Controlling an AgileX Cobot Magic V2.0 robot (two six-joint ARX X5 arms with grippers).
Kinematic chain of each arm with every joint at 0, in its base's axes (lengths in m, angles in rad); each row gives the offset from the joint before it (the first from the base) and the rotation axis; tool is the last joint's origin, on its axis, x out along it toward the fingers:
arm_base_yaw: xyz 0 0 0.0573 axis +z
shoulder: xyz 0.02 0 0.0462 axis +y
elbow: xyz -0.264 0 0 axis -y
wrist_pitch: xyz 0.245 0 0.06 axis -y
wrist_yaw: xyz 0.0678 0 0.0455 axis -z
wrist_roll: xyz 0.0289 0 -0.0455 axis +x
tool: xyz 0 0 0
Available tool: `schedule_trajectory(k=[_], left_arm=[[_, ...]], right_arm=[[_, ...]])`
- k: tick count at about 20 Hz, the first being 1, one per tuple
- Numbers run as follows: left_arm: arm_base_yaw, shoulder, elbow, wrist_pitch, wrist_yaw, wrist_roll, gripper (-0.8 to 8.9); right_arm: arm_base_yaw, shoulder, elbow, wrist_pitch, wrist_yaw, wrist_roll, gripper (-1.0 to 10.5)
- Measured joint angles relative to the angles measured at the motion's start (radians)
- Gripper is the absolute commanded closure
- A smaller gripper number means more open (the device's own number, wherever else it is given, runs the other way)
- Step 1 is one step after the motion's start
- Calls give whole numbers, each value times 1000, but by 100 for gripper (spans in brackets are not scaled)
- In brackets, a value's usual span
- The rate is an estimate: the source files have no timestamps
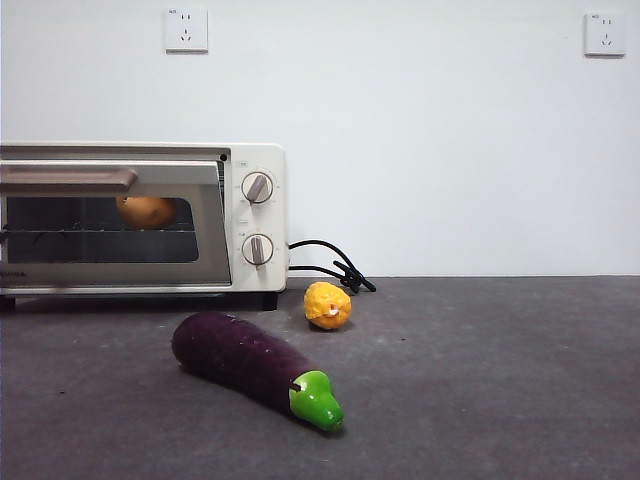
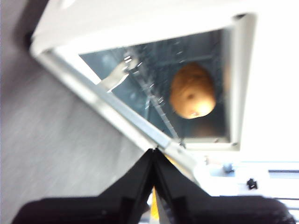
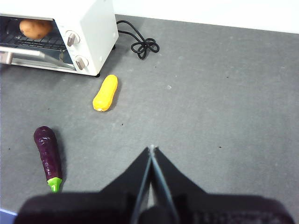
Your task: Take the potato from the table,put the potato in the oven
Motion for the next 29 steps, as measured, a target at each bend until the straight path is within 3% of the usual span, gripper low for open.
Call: schedule_trajectory(k=[6,13,16,22,24,26,29], left_arm=[[-37,0,121,40,-19,-92,821],[-97,0,221,28,-26,-94,821],[-119,0,221,-11,27,-90,821],[-315,-106,221,-224,-19,89,821],[-407,-170,221,-296,-44,164,821],[-504,-235,221,-395,-129,240,821],[-648,-359,221,-552,-210,404,821]], right_arm=[[0,0,0,-1,0,25,949],[0,0,0,-23,0,36,949],[0,0,0,-39,0,37,950],[0,0,0,-99,107,44,950],[0,0,0,-112,107,51,954],[0,0,0,-111,97,52,954],[0,0,0,-111,52,46,954]])
